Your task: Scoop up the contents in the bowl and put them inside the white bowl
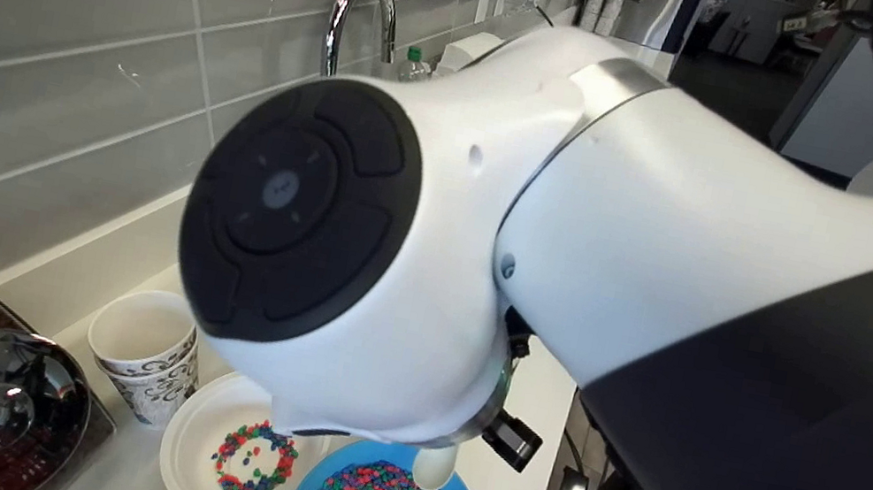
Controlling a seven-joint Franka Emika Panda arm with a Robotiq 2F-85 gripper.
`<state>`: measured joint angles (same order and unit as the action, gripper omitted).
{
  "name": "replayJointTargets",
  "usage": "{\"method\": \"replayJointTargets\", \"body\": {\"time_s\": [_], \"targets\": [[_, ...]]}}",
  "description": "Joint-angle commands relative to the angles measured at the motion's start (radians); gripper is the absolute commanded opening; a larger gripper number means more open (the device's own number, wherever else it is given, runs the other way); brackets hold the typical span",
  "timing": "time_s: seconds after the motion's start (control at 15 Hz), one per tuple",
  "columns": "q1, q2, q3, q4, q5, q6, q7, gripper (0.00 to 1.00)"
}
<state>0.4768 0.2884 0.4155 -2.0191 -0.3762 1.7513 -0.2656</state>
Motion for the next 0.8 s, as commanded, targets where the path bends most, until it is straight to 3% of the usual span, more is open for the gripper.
{"method": "replayJointTargets", "body": {"time_s": [0.0, 0.73], "targets": [[0.02, 0.075, 0.006, 0.078, -0.022, -0.07, -0.03, 0.03], [0.052, 0.207, -0.009, 0.201, -0.044, -0.136, -0.063, 0.03]]}}
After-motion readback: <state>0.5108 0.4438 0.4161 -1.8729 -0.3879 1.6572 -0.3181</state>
